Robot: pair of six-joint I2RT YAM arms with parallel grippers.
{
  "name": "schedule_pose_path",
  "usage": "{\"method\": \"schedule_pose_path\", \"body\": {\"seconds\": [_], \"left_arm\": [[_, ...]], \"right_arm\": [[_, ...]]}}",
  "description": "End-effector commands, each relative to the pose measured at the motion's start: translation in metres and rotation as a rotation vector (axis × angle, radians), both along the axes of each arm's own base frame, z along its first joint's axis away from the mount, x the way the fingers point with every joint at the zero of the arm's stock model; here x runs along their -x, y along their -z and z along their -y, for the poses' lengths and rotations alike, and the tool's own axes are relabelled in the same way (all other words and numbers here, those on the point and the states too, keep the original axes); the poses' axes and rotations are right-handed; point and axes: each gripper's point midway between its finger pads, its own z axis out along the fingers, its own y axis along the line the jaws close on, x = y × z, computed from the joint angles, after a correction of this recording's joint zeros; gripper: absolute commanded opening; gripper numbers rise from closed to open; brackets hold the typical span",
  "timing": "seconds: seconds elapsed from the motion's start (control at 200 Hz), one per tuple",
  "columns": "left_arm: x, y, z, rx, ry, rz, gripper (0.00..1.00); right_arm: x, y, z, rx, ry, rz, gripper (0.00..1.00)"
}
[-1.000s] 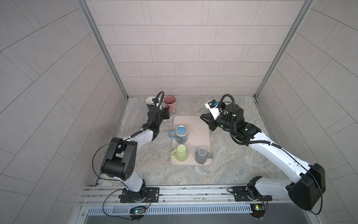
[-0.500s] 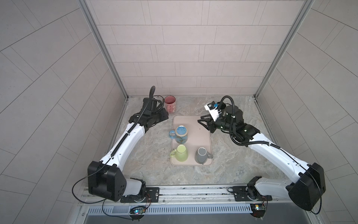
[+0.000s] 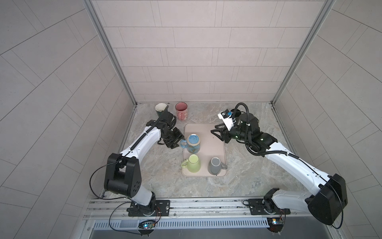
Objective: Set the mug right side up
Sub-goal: 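Open the left gripper and move it down to the blue mug, then close the left gripper on the upside-down blue butterfly mug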
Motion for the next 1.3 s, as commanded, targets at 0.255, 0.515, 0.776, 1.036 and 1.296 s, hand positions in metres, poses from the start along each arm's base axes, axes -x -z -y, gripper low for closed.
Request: {"method": "schedule_pose_path", "body": {"seconds": [0.255,0.515,0.776,1.036,1.296], "left_arm": [[-0.016,0.014,0.005,0.076,-0.183,-0.070,0.63],[-0.015,0.038,0.016,0.167,-0.238,-0.160,0.63],[-0.014,0.052,0.011,0.154,-0.274,-0.193,0.64],[-0.025,0.055,0.014,0.197,-0.316,-0.217,0.64],[-0.032,0.054,0.021,0.229,-0.327,-0.241,0.62]], "right_arm": [[-0.007,0.006,0.002,0.056,0.005,0.002,0.44],[-0.015,0.015,0.001,0.086,0.010,-0.018,0.44],[-0.017,0.023,0.002,0.112,0.018,-0.030,0.45],[-0.022,0.028,0.003,0.124,0.023,-0.041,0.45],[-0.024,0.031,0.004,0.135,0.022,-0.054,0.45]]}}
